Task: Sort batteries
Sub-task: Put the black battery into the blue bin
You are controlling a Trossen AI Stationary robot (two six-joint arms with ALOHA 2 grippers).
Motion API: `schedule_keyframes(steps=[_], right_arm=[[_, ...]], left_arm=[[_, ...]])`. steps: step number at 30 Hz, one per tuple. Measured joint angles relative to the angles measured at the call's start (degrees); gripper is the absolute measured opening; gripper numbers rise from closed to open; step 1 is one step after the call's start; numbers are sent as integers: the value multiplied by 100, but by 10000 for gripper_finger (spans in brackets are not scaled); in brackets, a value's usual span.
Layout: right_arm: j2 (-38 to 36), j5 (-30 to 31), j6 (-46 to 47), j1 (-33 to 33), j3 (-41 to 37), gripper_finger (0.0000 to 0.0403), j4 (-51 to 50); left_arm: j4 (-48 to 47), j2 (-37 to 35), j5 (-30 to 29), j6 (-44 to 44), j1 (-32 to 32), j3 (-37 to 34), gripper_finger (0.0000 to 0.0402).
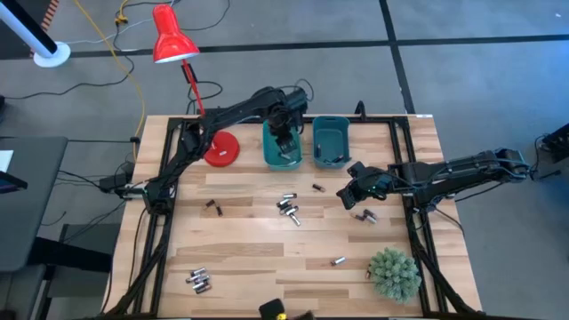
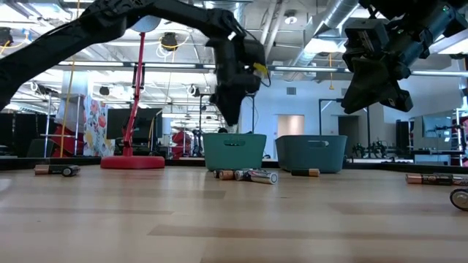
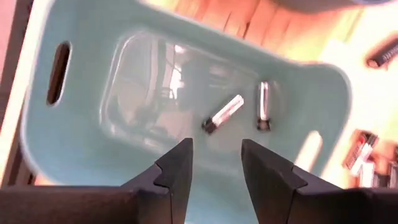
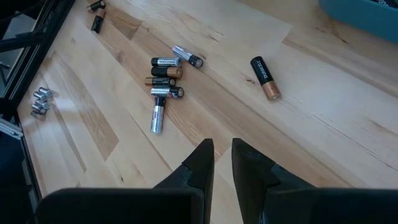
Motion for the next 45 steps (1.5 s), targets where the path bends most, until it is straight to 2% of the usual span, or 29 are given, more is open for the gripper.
schedule_keyframes(steps=[5,8,13,20,24,27,30,35,41,45], right_arm=[[0,0,0,-52,0,75,5],[-2,4,0,-56,0,75,7],[-2,2,7,-26,0,76,18],[-1,2,-540,2,0,92,128],[0,2,-1032,0,0,113,487],[0,2,-1237,-9,0,139,632],[0,2,-1403,-8,0,172,567],[0,0,-1569,68,0,215,237],[0,-2,-1421,277,19,221,-342],[0,-4,-1092,352,274,212,-1351]], left_arm=[[-17,-677,84,-173,-339,-610,131],[671,-1255,74,-212,-748,-1363,131],[2577,-2504,69,-602,-1395,-3418,131],[4769,-4633,-248,-1839,-2018,-6455,130],[5947,-5793,-739,-2591,-2586,-7874,130],[6397,-6520,-1144,-3117,-3064,-8631,130],[6452,-7047,-1393,-3713,-3453,-9133,130],[6453,-7547,-1418,-4177,-3825,-9612,130],[6441,-7598,-1439,-4251,-3882,-9703,130],[6419,-7564,-1464,-4076,-3821,-9703,130]])
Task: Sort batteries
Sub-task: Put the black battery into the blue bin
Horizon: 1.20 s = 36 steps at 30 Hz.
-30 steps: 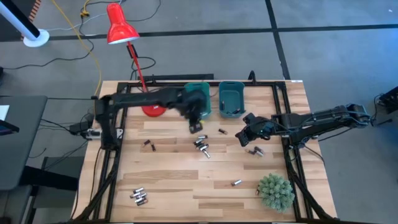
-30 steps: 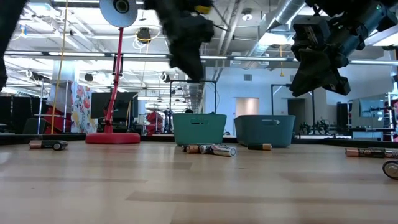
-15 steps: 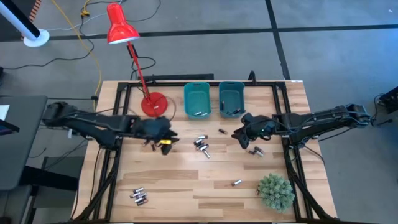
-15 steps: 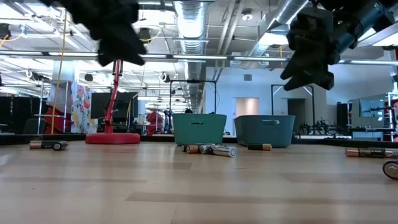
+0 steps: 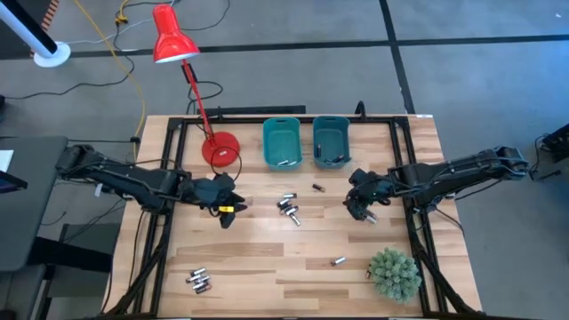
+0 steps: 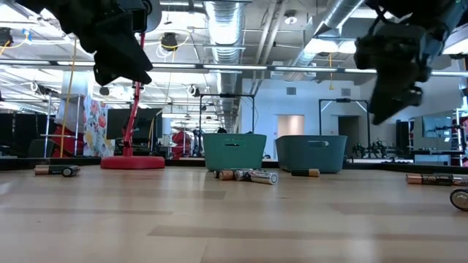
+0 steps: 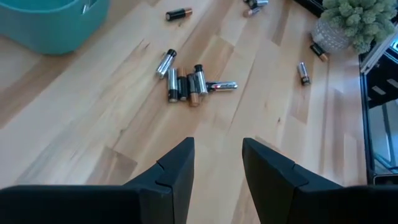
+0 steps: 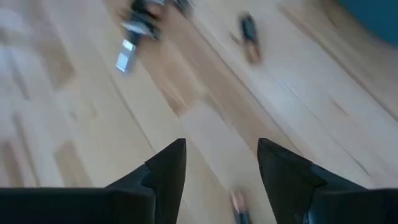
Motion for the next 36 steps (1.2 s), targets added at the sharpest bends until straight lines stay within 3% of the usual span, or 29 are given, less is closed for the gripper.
schedule_keyframes(steps=[6,11,21,36], right_arm=[[0,-41,707,-193,202,192,-1504],[238,-448,613,-455,202,175,-2316],[1144,-1194,-258,-405,202,166,-2349],[2370,-1220,-412,-85,200,166,-1925]], left_arm=[[7,0,-8,394,115,0,130],[3,0,-4,654,178,0,130],[-2,0,15,1203,206,0,130],[-96,0,15,1218,206,0,131]])
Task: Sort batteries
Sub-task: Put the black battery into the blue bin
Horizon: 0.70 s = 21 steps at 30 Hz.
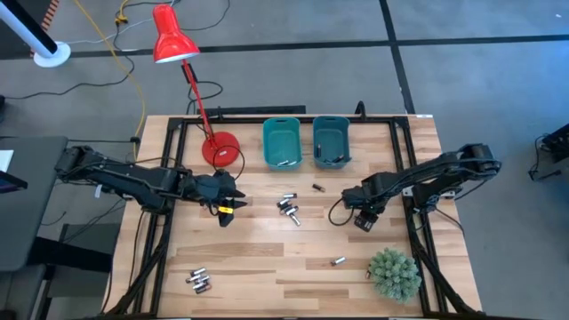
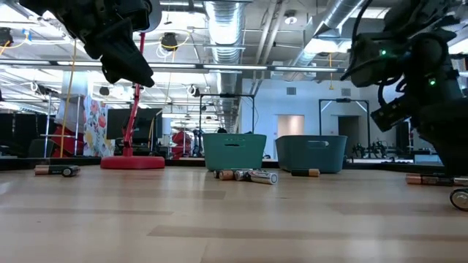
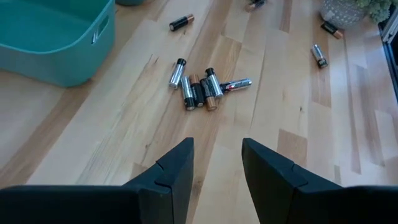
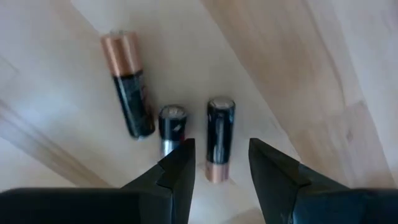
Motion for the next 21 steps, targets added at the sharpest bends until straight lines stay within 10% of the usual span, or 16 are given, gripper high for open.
schedule_keyframes(steps=[7,13,21], right_arm=[[448,-5,-132,-63,23,148,382],[758,-110,-130,-257,52,48,428],[24,520,176,-406,389,16,-679]], left_arm=[[-33,0,0,-9,0,0,131],[-31,0,0,-13,-2,0,131],[-20,0,0,-24,-2,0,131]])
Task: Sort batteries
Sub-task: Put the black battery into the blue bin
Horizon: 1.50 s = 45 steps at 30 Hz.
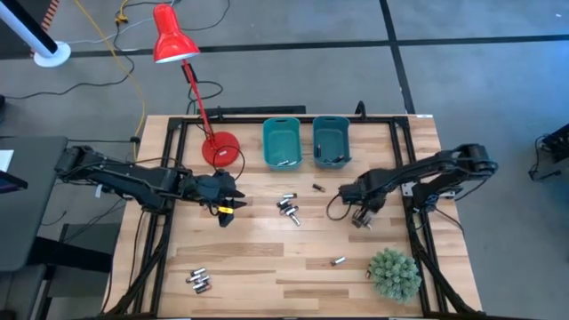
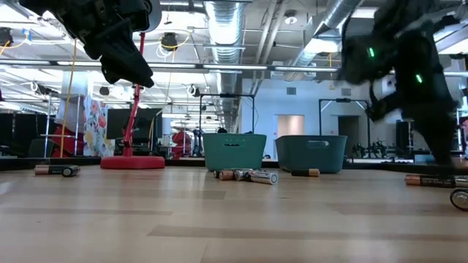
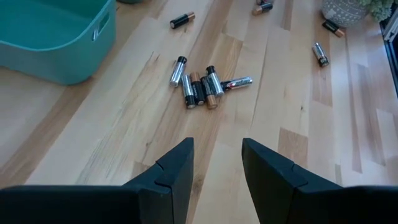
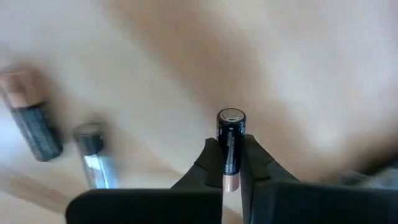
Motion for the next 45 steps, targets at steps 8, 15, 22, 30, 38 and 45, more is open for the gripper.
schedule_keyframes(steps=[8,15,22,30,38,45], right_arm=[[-1155,802,279,-291,1519,14,-1408],[-1086,1419,-610,-1293,3143,12,-1587],[245,1289,-2271,-2588,4309,12,-1287],[1939,236,-3162,-3419,4474,12,-253],[3067,180,-3224,-3703,4472,12,29],[3559,-69,-3283,-3727,4474,12,276]], left_arm=[[24,0,3,-289,1,2,131],[37,0,4,-317,0,2,131],[37,0,2,-343,2,2,131],[35,0,2,-341,2,4,130],[31,0,0,-302,2,4,130],[28,0,0,-303,2,4,130]])
